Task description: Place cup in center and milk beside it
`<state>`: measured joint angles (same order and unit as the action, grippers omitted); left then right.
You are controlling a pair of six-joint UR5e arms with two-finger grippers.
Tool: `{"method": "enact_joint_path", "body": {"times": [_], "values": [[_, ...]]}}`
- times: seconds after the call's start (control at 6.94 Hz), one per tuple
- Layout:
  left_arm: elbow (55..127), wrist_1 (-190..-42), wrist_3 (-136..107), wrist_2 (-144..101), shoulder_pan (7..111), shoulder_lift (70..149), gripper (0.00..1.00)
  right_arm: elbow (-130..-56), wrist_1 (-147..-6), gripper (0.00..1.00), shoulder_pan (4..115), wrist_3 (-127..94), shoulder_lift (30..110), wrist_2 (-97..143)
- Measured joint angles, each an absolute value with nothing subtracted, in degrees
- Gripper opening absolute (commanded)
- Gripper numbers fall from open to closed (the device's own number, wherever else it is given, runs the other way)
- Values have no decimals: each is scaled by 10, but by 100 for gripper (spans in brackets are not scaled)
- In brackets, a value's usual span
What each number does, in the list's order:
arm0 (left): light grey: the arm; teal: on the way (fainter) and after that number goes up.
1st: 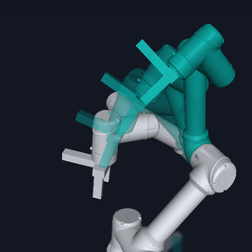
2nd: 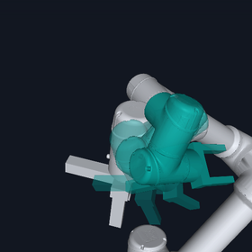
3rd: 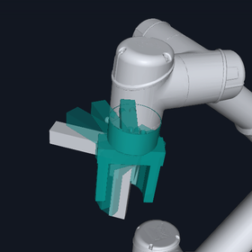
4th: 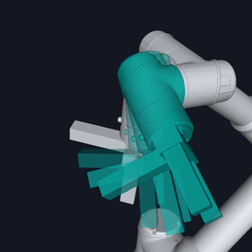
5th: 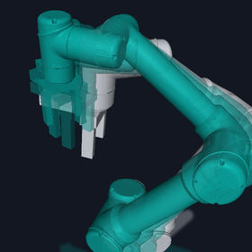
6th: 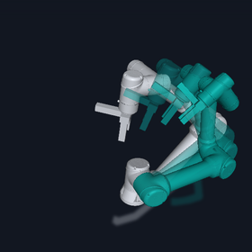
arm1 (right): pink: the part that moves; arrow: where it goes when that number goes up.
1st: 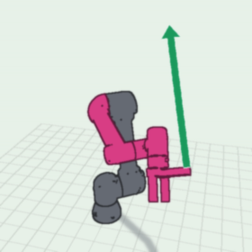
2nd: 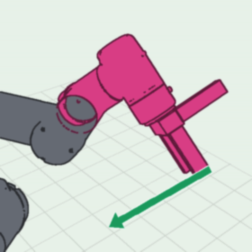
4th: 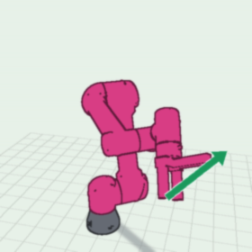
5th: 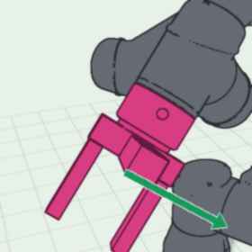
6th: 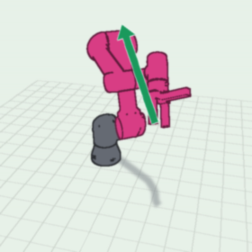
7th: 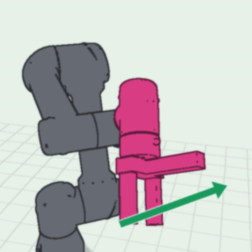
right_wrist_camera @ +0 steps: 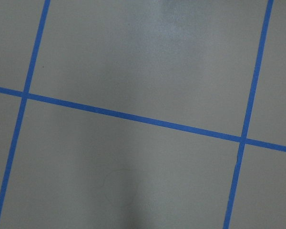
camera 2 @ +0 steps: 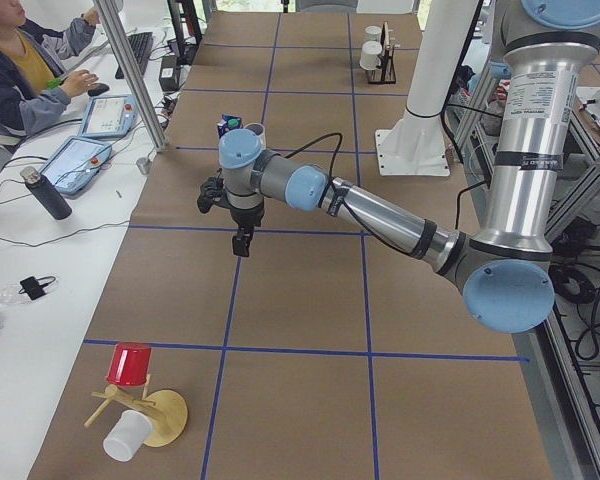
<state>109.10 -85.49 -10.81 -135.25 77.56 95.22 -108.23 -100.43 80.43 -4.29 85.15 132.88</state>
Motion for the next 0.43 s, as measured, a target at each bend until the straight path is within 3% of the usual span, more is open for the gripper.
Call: {"method": "enact_joint_path", "body": {"times": [0.43], "values": [[1092,-856,-107,-1353,776,952,99,-1091,-1004,100,787,-44,853,1334]]}}
